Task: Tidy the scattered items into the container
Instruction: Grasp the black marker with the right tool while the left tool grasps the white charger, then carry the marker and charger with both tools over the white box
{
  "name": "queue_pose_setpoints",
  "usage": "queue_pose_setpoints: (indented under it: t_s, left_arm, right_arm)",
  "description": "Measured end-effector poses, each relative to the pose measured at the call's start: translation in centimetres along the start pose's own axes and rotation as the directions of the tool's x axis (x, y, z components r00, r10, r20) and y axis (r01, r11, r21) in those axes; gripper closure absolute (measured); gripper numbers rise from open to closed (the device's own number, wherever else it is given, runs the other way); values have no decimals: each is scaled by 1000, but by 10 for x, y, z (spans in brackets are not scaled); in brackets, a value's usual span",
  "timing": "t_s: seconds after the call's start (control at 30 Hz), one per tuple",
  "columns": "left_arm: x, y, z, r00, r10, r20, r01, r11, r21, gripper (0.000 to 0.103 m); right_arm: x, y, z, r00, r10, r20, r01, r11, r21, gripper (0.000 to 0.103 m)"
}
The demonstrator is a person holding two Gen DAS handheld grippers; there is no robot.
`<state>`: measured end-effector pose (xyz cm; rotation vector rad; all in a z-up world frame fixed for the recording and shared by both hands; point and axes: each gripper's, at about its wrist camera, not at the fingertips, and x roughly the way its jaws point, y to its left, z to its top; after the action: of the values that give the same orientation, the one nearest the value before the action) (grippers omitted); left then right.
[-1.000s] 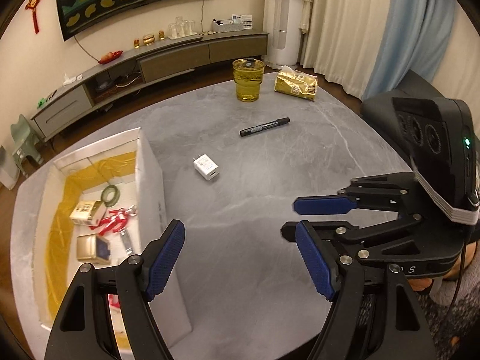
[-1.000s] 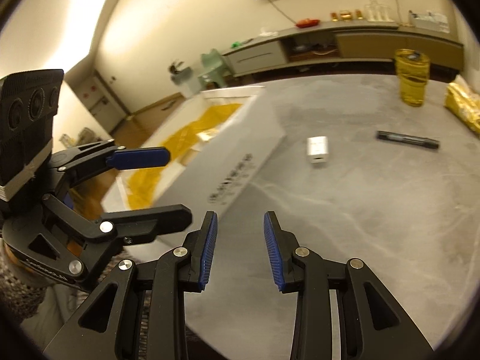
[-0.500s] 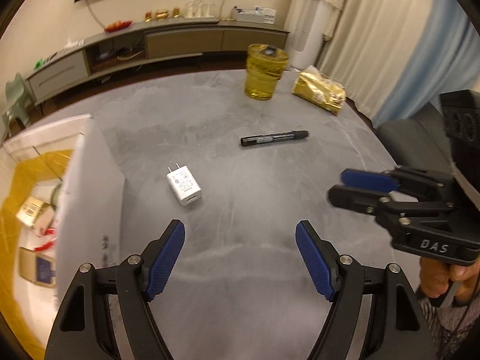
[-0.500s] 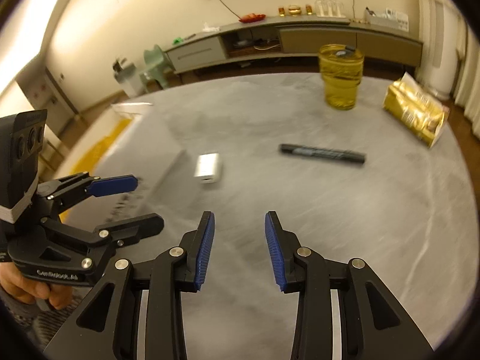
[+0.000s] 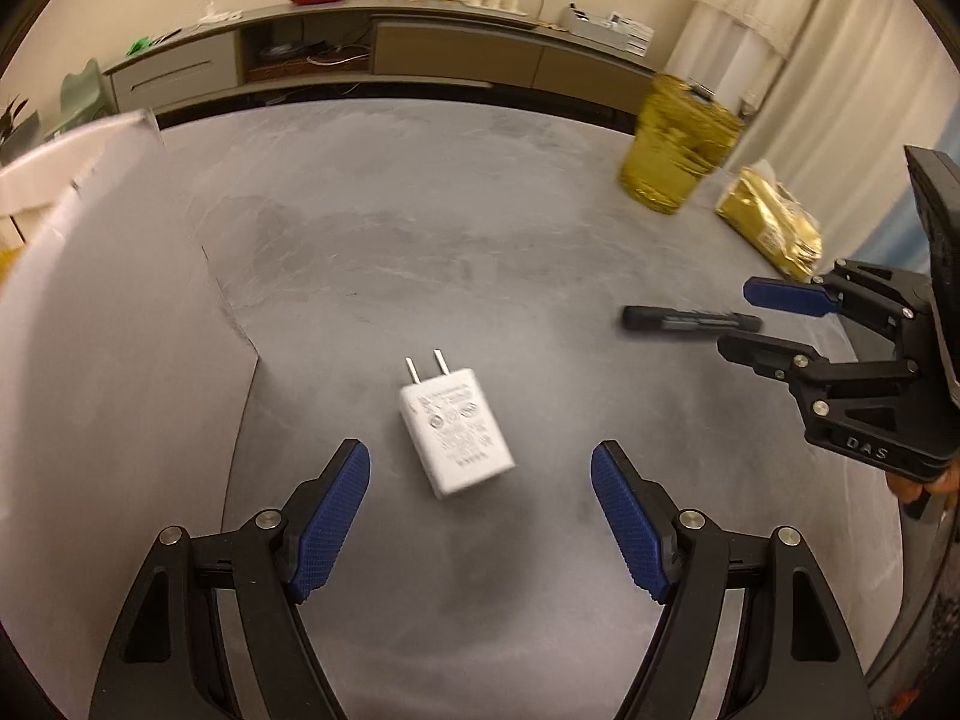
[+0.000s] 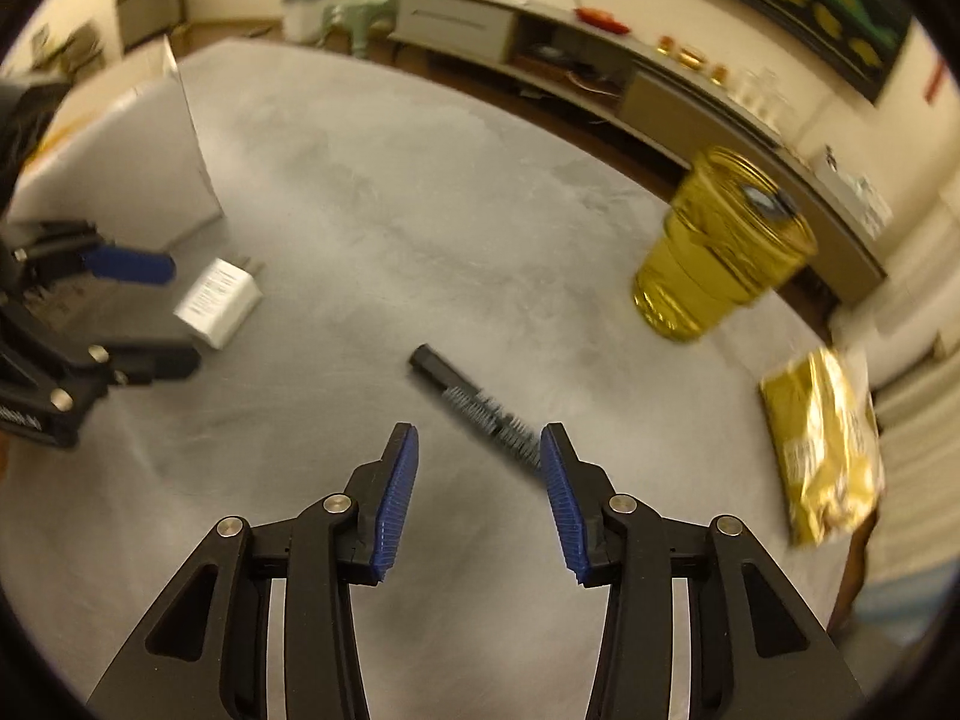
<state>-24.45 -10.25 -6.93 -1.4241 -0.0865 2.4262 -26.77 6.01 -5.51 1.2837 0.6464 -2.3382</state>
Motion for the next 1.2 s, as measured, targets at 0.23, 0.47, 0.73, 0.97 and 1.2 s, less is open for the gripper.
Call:
queue_pose_setpoints:
  t_s: [0.23,0.47,0.73,0.97,1.2]
  left_arm:
    - [17,-1,0,999,29,21,-29,999,32,26]
    - [17,1,2,999,14,39,-17,997,73,71]
    - [5,0,-4,998,-11,56,7,998,61,71]
    - [-17,-3,-14,997,-32,77,27,998,57,71]
    - [-44,0,-31,994,-62,87,59,998,32,71]
  right_arm:
    - [34,-15,-4,997,59,-44,-60,998,-28,58]
    - [32,-30,-16,988,153,-9,-151,980,132,89]
    - [13,-18,-37,981,187,46,-192,936,295,89]
    - [-17,-11,-50,965,221,140,-261,861,437,89]
    - [-41,15,-52,958,244,152,-287,831,476,89]
